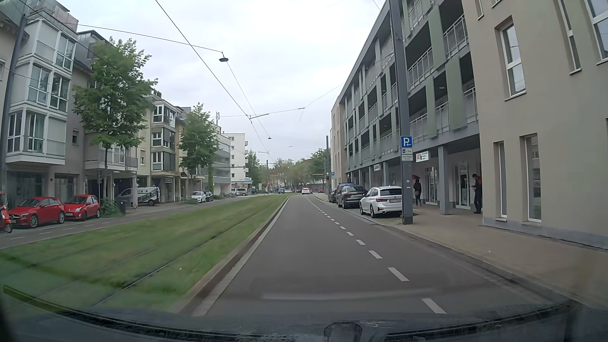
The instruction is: Follow the waypoints while adhering to traffic rules and regulations
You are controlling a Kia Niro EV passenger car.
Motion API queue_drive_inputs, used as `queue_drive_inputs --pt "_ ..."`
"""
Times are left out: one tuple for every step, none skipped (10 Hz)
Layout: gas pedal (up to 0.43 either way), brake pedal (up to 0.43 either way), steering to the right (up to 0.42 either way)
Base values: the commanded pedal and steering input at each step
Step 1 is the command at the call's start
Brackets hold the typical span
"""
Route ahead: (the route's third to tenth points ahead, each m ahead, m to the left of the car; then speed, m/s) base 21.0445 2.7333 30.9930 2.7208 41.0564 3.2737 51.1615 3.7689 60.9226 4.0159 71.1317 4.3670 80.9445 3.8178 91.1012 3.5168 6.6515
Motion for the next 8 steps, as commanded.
queue_drive_inputs --pt "0.067 0.000 -0.016" --pt "0.067 0.000 -0.015" --pt "0.067 0.000 -0.013" --pt "0.067 0.000 -0.012" --pt "0.067 0.000 -0.012" --pt "0.067 0.000 -0.012" --pt "0.067 0.000 -0.011" --pt "0.059 0.000 -0.010"
